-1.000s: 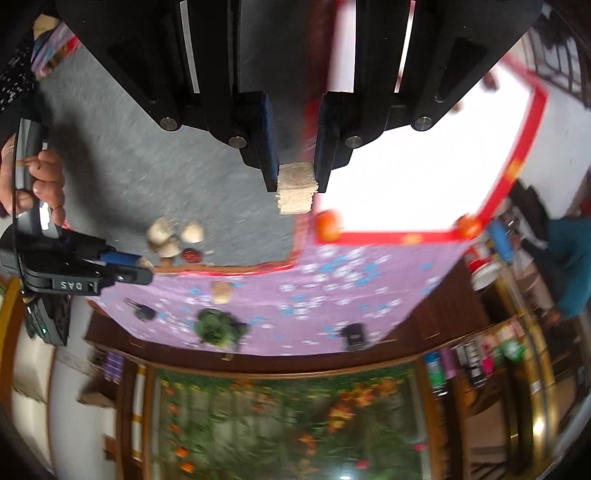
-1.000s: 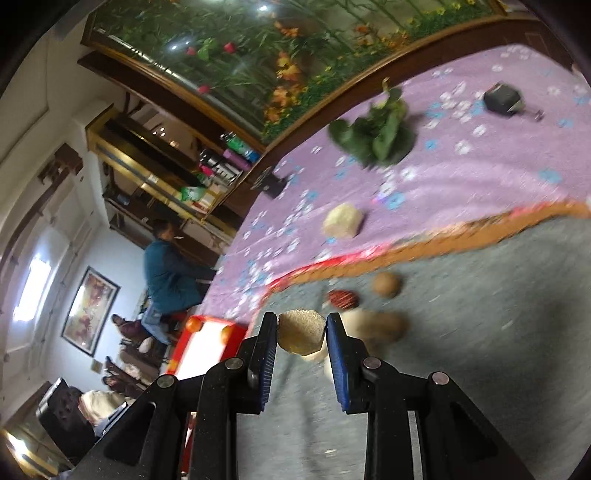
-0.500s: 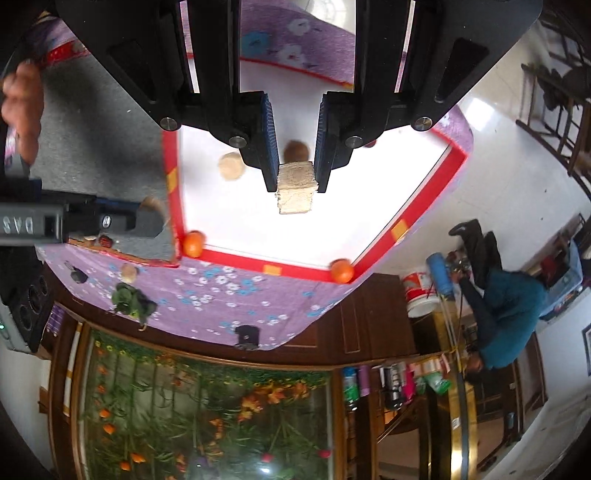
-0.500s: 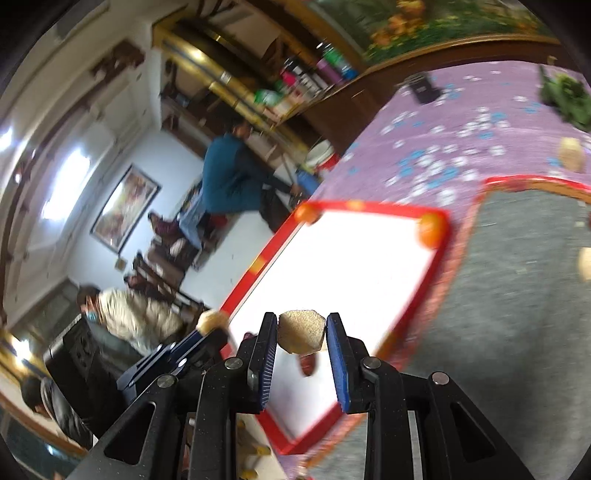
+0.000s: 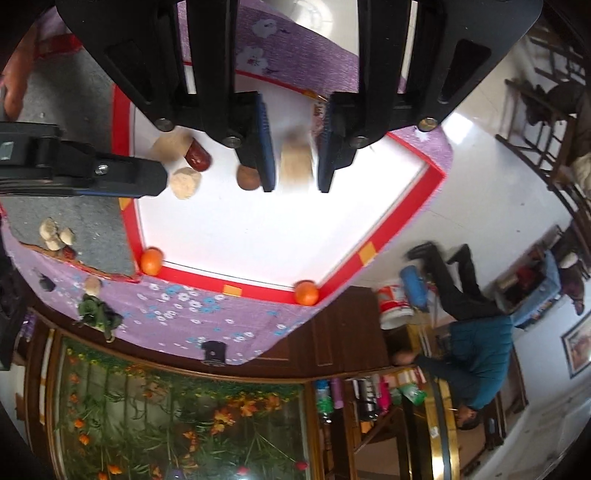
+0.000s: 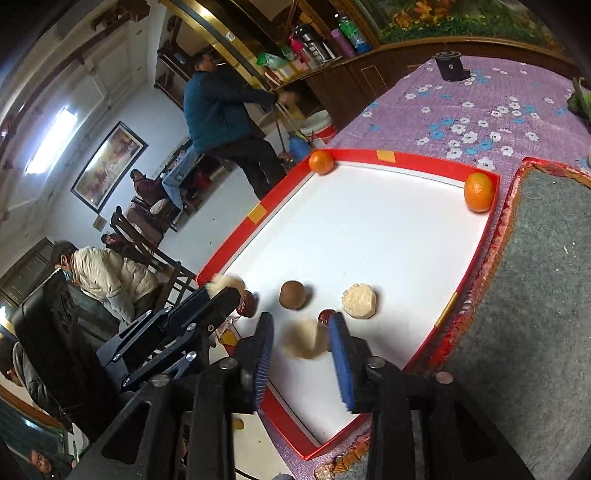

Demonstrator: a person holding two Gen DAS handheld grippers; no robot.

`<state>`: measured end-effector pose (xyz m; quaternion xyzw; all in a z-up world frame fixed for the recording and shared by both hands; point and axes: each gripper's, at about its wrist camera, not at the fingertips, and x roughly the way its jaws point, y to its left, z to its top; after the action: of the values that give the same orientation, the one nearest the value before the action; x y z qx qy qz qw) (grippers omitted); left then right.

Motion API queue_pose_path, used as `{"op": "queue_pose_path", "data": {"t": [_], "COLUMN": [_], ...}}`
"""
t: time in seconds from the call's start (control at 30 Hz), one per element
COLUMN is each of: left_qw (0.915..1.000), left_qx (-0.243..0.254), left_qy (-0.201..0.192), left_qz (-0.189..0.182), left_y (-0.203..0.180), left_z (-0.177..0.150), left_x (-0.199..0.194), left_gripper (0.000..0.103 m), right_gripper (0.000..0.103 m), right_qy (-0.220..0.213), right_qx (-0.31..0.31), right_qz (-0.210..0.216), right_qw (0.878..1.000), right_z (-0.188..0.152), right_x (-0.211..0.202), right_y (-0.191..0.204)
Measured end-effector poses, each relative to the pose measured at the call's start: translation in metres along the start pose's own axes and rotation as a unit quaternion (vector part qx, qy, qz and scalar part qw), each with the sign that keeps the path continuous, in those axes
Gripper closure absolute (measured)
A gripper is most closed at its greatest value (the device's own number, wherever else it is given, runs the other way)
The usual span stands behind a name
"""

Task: Organize fruits
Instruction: 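Carry both pale cubes over the white tray and open both grippers, then move back over the mat and grasp a pale cube with the right gripper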

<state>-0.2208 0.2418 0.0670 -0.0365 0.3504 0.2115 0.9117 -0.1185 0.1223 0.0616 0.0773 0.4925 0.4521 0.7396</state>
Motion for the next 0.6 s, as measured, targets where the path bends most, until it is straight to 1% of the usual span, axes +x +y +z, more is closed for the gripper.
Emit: {"op": "queue_pose_path", "data": {"t": [0.03, 0.07, 0.13, 0.23, 0.33, 0.43, 0.6], "left_qw": [0.9999, 0.9998, 0.999, 0.9978, 0.9972, 0.9968, 0.9969], "left_qx": [0.003, 0.005, 0.013, 0.026, 0.036, 0.045, 0.06], "left_qy": [-0.006, -0.011, -0.028, -0.041, -0.048, -0.048, -0.037], "left_qz": [0.008, 0.015, 0.034, 0.046, 0.046, 0.046, 0.033], "left_y": [-0.001, -0.002, -0.005, -0.011, -0.017, -0.026, -0.044], "left_z": [0.0, 0.0, 0.001, 0.003, 0.004, 0.005, 0.006], "left_x": [-0.002, -0.004, -0.01, -0.016, -0.022, -0.024, -0.023], "left_gripper": [0.066, 0.056, 0.05, 0.05, 0.049, 0.045, 0.045], "right_gripper": [0.062, 0.061, 0.06, 0.059, 0.059, 0.059, 0.059], "right_qy": [-0.009, -0.019, -0.037, -0.058, -0.072, -0.085, -0.116], "right_qx": [0.0, -0.001, 0.0, 0.004, 0.012, 0.024, 0.05], "right_qz": [0.001, 0.005, 0.016, 0.018, 0.018, 0.016, 0.006], "right_qw": [1.0, 1.0, 0.999, 0.998, 0.997, 0.996, 0.992], "right_z": [-0.001, -0.001, 0.001, 0.002, 0.0, -0.001, -0.003], "right_x": [-0.005, -0.01, -0.023, -0.038, -0.051, -0.064, -0.094], "right_y": [0.0, 0.0, -0.003, -0.006, -0.014, -0.026, -0.051]}}
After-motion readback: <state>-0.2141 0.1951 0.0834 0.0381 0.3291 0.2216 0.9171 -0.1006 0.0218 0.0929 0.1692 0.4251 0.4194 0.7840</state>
